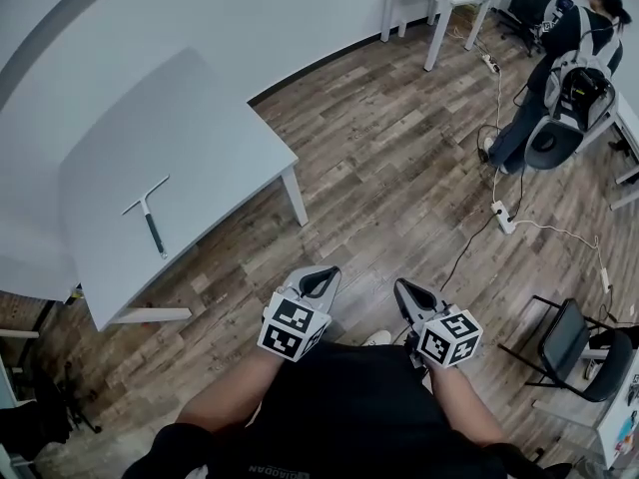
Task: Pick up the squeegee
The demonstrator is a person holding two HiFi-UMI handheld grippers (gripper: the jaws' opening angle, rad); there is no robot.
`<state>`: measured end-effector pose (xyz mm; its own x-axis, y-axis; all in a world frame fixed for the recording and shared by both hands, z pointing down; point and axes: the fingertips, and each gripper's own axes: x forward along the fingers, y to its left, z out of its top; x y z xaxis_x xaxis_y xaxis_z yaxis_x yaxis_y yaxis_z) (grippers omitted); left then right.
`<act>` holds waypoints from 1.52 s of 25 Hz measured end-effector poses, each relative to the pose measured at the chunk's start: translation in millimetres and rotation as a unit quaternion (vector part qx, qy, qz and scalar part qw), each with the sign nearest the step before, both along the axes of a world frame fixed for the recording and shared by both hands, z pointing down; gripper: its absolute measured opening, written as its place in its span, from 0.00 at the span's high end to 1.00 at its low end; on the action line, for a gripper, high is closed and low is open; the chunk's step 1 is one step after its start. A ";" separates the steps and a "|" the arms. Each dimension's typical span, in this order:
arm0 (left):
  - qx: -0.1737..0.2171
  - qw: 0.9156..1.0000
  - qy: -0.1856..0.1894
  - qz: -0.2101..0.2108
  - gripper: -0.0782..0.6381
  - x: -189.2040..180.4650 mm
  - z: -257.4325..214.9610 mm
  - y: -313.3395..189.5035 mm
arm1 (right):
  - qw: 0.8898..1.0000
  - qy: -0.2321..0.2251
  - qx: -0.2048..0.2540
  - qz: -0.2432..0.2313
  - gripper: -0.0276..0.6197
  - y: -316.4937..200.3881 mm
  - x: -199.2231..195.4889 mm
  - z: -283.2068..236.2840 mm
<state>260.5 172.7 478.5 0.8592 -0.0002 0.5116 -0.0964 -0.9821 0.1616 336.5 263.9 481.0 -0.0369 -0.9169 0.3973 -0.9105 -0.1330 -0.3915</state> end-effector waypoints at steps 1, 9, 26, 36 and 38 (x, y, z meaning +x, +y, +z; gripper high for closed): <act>-0.001 1.000 0.000 -0.001 0.88 -4.4 -0.1 -3.5 | 1.000 0.000 0.000 -0.001 0.95 -4.7 -4.3 -0.7; -0.006 1.000 0.009 -0.015 0.88 -39.1 1.0 -38.4 | 1.000 0.006 -0.006 -0.014 0.95 -41.2 -37.3 -0.4; -0.017 0.997 0.019 -0.077 0.88 -113.7 9.2 -111.8 | 0.997 0.016 -0.024 -0.070 0.95 -115.5 -101.1 6.6; -0.019 0.991 0.016 -0.132 0.88 -177.4 18.2 -143.3 | 0.992 0.014 -0.030 -0.120 0.95 -155.3 -152.7 15.9; -0.020 0.989 0.018 -0.147 0.88 -193.1 20.2 -150.7 | 0.990 0.015 -0.031 -0.135 0.95 -166.4 -166.7 17.3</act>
<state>67.4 22.0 498.7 0.8421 -0.2334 0.4862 -0.3709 -0.9051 0.2080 169.8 97.5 498.3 -0.2653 -0.8490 0.4569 -0.9270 0.0943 -0.3631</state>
